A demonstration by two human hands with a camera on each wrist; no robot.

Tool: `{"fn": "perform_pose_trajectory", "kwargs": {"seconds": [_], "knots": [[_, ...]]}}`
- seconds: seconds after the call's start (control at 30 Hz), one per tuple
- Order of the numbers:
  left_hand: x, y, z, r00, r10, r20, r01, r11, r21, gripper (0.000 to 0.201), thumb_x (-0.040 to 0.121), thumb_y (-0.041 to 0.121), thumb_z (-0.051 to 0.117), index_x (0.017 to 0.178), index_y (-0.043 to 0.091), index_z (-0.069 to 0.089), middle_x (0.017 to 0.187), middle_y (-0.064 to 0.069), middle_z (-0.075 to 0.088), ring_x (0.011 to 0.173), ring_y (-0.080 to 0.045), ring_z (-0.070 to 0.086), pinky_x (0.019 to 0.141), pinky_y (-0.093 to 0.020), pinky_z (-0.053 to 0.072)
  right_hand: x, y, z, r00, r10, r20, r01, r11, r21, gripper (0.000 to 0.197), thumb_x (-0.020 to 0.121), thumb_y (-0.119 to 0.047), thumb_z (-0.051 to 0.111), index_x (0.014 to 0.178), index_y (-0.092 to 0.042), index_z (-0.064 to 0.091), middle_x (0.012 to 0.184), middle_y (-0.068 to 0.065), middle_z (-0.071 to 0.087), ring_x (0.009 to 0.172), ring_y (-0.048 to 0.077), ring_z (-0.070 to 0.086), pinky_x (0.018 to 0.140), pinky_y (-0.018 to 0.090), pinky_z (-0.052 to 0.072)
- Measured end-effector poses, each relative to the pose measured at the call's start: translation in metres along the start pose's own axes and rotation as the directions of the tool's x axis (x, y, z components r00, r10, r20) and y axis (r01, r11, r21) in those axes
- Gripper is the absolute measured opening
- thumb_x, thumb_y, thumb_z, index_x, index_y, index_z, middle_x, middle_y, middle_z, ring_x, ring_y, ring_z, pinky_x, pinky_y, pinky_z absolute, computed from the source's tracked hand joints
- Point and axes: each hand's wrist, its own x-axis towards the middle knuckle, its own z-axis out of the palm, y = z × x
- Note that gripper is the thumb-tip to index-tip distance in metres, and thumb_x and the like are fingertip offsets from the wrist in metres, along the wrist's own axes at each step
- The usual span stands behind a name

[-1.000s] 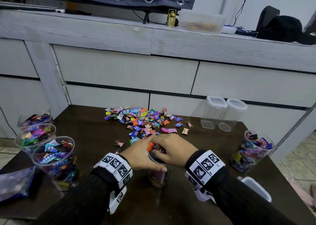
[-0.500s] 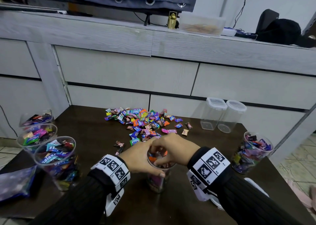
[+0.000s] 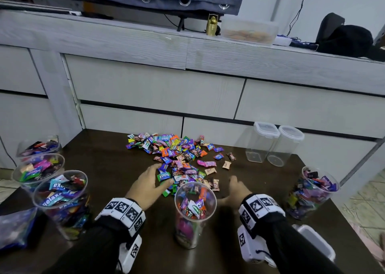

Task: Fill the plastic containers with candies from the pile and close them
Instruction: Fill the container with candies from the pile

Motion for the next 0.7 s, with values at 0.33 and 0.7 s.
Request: {"fn": "perform_pose_trajectory", "kwargs": {"seconds": [0.33,0.7], "knots": [[0.065,-0.029,0.039,0.929,-0.346,0.129,0.239,0.829,0.505,0.119,0.076,0.083,0.047,0.155,0.014,-0.010,0.162,-0.019,-0.012,0.150,-0.036,-0.008,0.120,-0.052,0.007,0.067,-0.042,0.032,0.994,-0.052,-0.100,0.034,0.984,-0.175,0.090,0.076,-0.040,0.075,0.143,-0.011,0.023,0.141,0.017,0.030,0.128,0.035,0.037,0.106,0.043,0.037],[0.091,-0.016,0.083,0.980,-0.147,0.133,0.052,0.839,0.542,0.090,0.091,0.073,0.031,0.152,0.030,-0.018,0.159,-0.002,-0.030,0.150,-0.029,-0.015,0.113,-0.065,0.001,0.096,-0.068,0.044,0.834,-0.526,0.166,0.532,0.686,-0.497,0.101,0.076,-0.064,0.064,0.151,-0.030,0.006,0.147,0.016,0.024,0.134,0.038,0.027,0.106,0.051,0.036]]}}
